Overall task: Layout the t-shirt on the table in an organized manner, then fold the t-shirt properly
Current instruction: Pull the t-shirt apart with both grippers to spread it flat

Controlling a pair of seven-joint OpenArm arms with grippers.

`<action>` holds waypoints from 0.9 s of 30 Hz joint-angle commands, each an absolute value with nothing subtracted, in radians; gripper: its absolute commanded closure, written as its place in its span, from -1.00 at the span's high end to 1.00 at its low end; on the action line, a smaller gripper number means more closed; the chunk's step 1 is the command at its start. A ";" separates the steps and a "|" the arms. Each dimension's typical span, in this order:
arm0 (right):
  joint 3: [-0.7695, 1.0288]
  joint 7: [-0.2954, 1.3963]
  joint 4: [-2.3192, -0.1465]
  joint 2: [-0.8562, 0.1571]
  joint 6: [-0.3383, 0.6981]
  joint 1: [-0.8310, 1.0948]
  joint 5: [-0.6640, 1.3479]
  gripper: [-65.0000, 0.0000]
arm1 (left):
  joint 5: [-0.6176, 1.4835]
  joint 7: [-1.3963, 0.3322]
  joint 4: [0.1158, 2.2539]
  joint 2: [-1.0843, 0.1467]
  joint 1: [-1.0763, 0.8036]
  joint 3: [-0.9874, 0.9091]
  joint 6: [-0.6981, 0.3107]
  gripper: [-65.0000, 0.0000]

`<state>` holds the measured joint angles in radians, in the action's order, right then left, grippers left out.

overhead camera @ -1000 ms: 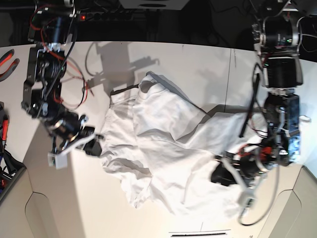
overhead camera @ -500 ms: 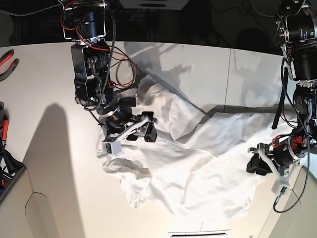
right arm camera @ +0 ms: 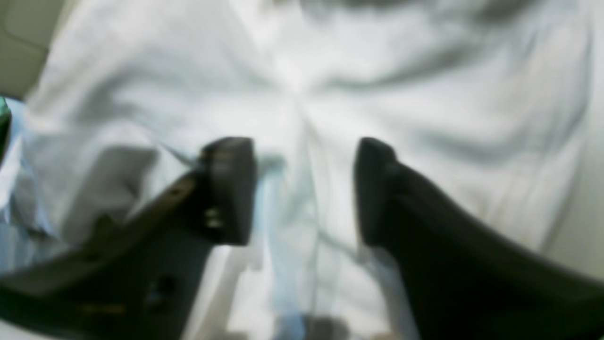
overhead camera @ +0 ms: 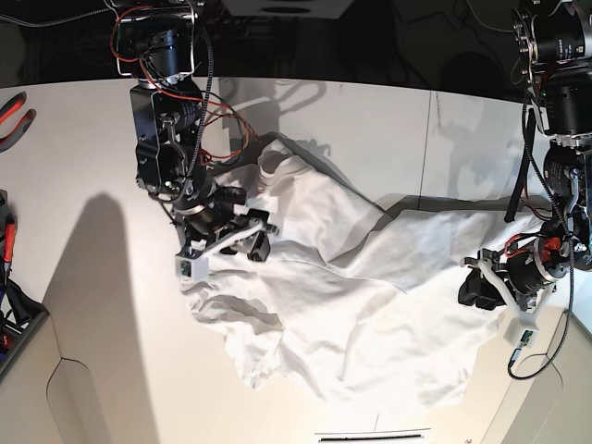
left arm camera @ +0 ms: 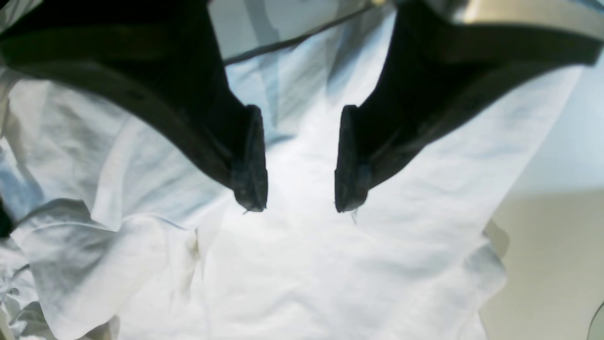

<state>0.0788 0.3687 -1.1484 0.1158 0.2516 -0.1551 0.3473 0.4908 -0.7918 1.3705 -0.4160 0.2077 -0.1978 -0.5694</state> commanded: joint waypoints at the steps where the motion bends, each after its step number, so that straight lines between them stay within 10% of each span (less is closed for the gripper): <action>1: 0.078 0.360 -1.157 0.119 0.288 -0.174 0.378 -0.52 | 0.502 -0.765 1.389 -0.433 0.231 -0.204 -0.572 -0.17; 3: 0.078 0.413 -1.158 0.119 0.305 -0.175 0.402 -1.00 | 0.475 -0.758 1.389 -0.434 0.233 -0.204 -0.572 -0.17; 27: 0.080 0.690 -1.710 -0.294 0.527 -0.175 0.454 -1.00 | 0.437 -0.764 1.388 -0.686 0.077 -0.204 -0.651 -0.17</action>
